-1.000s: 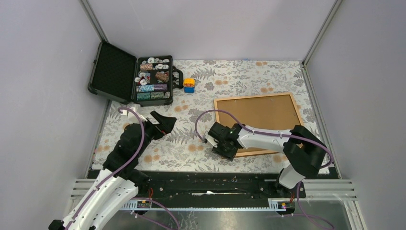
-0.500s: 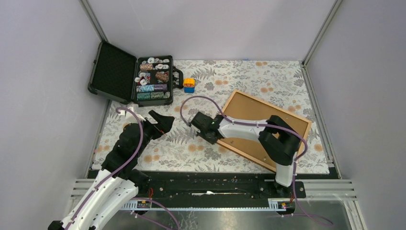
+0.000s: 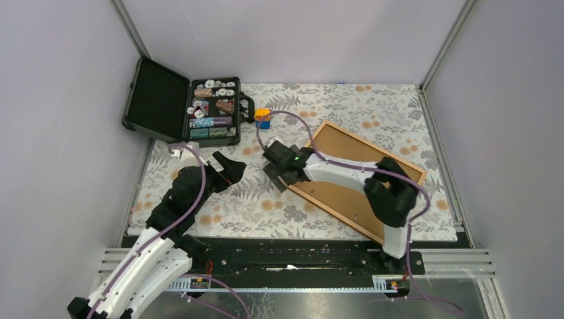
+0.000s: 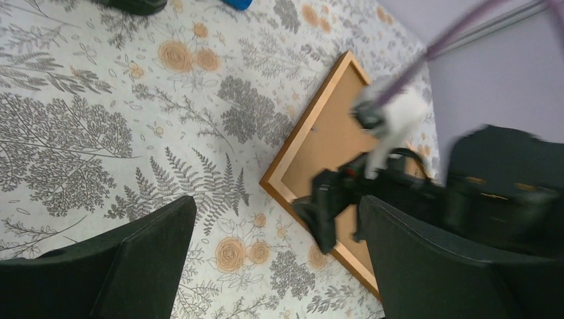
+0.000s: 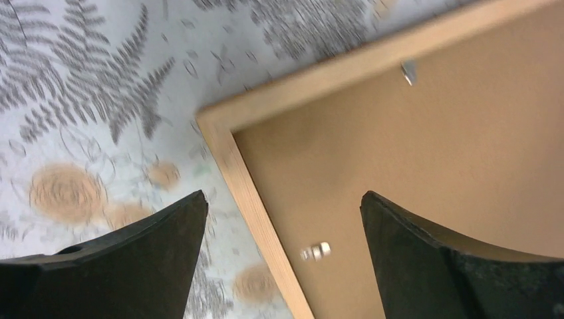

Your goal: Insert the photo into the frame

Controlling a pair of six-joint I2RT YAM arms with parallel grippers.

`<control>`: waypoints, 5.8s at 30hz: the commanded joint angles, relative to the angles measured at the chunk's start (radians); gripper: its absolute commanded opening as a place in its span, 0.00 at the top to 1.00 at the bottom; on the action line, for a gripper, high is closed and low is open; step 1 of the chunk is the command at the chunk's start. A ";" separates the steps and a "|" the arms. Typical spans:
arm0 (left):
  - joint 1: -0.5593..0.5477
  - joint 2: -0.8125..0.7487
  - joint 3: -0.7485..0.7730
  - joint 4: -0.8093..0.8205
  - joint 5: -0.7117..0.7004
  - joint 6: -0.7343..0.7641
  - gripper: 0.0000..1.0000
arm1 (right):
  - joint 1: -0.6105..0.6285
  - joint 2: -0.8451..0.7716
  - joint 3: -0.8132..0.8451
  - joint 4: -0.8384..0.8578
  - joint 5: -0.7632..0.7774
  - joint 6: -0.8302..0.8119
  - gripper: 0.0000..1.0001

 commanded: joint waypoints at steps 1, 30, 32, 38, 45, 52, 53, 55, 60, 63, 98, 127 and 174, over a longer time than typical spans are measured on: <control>0.004 0.084 0.011 0.075 0.094 -0.009 0.02 | -0.040 -0.242 -0.137 -0.111 0.022 0.161 0.07; -0.038 0.402 -0.072 0.359 0.378 -0.135 0.02 | -0.078 -0.212 -0.391 0.136 0.020 0.316 0.84; -0.039 0.407 -0.058 0.345 0.371 -0.122 0.02 | -0.081 -0.163 -0.331 0.144 0.042 0.306 0.88; -0.039 0.408 -0.035 0.308 0.330 -0.086 0.02 | -0.118 -0.072 -0.199 0.119 0.046 0.319 1.00; -0.039 0.488 -0.008 0.356 0.340 -0.086 0.02 | -0.123 -0.090 -0.240 0.168 -0.046 0.465 1.00; -0.036 0.649 0.072 0.439 0.378 -0.101 0.01 | -0.133 -0.213 -0.244 0.100 -0.061 0.355 0.52; -0.036 0.687 0.082 0.460 0.379 -0.108 0.02 | -0.141 -0.252 -0.264 0.089 -0.054 0.337 0.42; -0.036 0.752 0.108 0.492 0.384 -0.131 0.02 | -0.170 -0.331 -0.330 0.083 -0.072 0.317 0.32; -0.045 0.941 0.173 0.605 0.399 -0.220 0.12 | -0.217 -0.485 -0.498 0.117 -0.132 0.306 0.28; -0.066 1.051 0.229 0.627 0.364 -0.250 0.18 | -0.233 -0.524 -0.582 0.165 -0.154 0.328 0.32; -0.030 1.541 0.636 0.486 0.389 -0.111 0.68 | -0.398 -0.349 -0.434 0.390 -0.464 0.302 0.28; -0.009 1.554 0.601 0.536 0.443 -0.144 0.76 | -0.542 -0.026 -0.348 0.581 -0.777 0.300 0.46; -0.010 1.566 0.611 0.532 0.448 -0.150 0.79 | -0.455 -0.082 -0.337 0.425 -0.807 0.317 0.48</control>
